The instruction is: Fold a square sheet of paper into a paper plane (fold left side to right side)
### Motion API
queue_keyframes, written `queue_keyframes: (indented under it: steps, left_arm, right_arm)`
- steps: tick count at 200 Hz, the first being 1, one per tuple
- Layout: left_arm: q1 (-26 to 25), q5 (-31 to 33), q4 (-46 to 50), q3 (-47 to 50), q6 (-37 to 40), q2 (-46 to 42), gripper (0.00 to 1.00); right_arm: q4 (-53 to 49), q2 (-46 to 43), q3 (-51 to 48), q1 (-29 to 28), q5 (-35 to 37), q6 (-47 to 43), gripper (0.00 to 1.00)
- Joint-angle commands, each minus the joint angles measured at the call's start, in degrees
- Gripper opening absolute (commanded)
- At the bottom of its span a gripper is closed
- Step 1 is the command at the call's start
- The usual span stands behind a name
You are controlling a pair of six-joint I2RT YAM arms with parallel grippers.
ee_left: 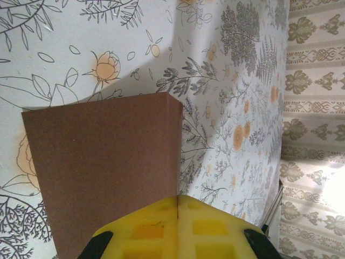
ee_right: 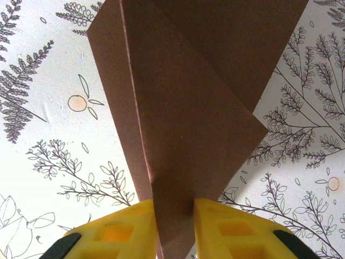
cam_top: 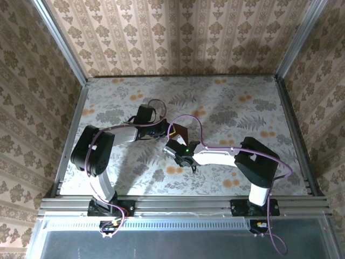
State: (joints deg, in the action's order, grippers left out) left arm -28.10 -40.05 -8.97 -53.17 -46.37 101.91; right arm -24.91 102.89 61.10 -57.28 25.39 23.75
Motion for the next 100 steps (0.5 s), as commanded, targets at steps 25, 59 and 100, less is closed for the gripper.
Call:
queue_keyframes:
  steps: [25,59,100]
  left_arm:
    - [-0.05,0.34,0.80,-0.08,-0.04,-1.06,0.00]
    - [0.39,0.33,1.03,0.28,0.36,-1.51,0.07]
    - [4.65,0.25,4.25,1.75,2.92,-5.31,0.21]
  right_arm:
    - [-0.72,0.37,1.40,-0.38,1.43,-0.07,0.18]
    - [-0.92,1.03,1.22,-0.38,0.59,-0.17,0.07]
    - [-1.52,1.19,1.08,-0.23,-0.56,-0.45,0.01]
